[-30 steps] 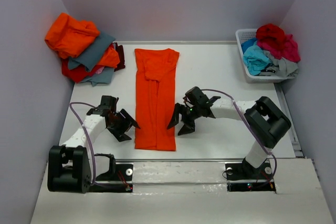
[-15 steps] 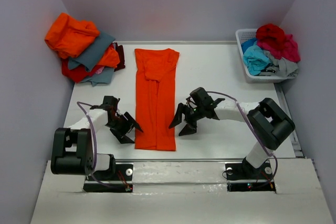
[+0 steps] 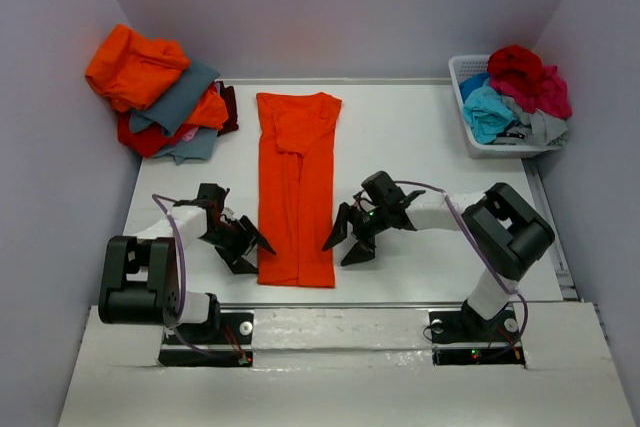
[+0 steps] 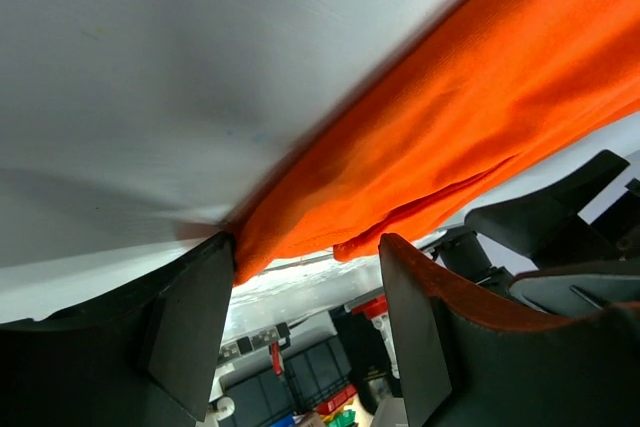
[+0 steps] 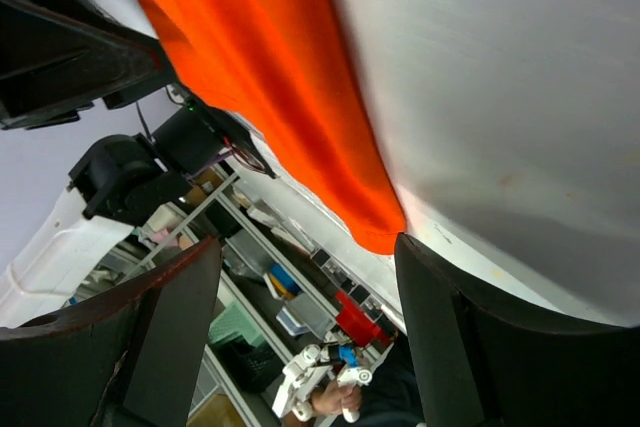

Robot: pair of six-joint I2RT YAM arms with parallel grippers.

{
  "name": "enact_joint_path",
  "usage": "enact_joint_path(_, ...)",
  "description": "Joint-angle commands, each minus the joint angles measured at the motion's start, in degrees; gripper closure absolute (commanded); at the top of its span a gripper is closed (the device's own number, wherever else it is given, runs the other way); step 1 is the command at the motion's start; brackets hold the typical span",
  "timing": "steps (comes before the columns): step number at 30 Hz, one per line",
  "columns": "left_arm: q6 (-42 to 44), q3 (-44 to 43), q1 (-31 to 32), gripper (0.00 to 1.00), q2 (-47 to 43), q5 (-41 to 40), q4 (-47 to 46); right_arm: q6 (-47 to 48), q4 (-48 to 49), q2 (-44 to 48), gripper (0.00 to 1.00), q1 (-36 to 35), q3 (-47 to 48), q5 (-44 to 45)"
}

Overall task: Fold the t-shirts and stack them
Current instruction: Fold the tshirt

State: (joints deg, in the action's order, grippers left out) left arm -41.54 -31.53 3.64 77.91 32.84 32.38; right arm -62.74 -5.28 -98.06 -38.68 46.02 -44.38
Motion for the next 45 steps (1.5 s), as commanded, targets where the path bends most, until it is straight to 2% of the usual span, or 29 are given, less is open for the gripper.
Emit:
enact_joint_path(1,0.5,-0.03,-0.21,0.31,-2.15,2.32,1.28,2.88,-2.98,-0.64,0.24,0.79,1.27,-2.03)
enact_joint_path(4,0.41,0.5,-0.21,0.32,-2.76,2.75,1.28,3.85,-4.83,-0.99,0.24,0.79,0.83,-1.94)
enact_joint_path(13,1.02,-0.37,-0.21,0.32,-2.59,3.99,0.75,8.33,-1.76,-4.51,0.24,0.79,0.12,-2.38)
enact_joint_path(21,2.25,-0.02,-0.21,0.32,-1.97,4.69,0.58,13.69,1.94,-2.23,0.25,0.79,5.38,-2.46)
enact_joint_path(29,2.25,-1.34,-0.21,0.32,-1.53,5.57,0.23,20.02,-2.72,1.38,0.25,-0.96,11.72,-6.15)
enact_joint_path(31,2.16,-1.78,-0.21,0.32,-1.62,5.74,0.23,20.81,-4.38,1.47,0.25,-0.96,12.25,-4.58)
enact_joint_path(45,0.41,-0.73,-0.21,0.34,-3.03,6.01,-0.56,21.43,-7.29,-2.22,0.25,-0.96,8.74,-4.4)
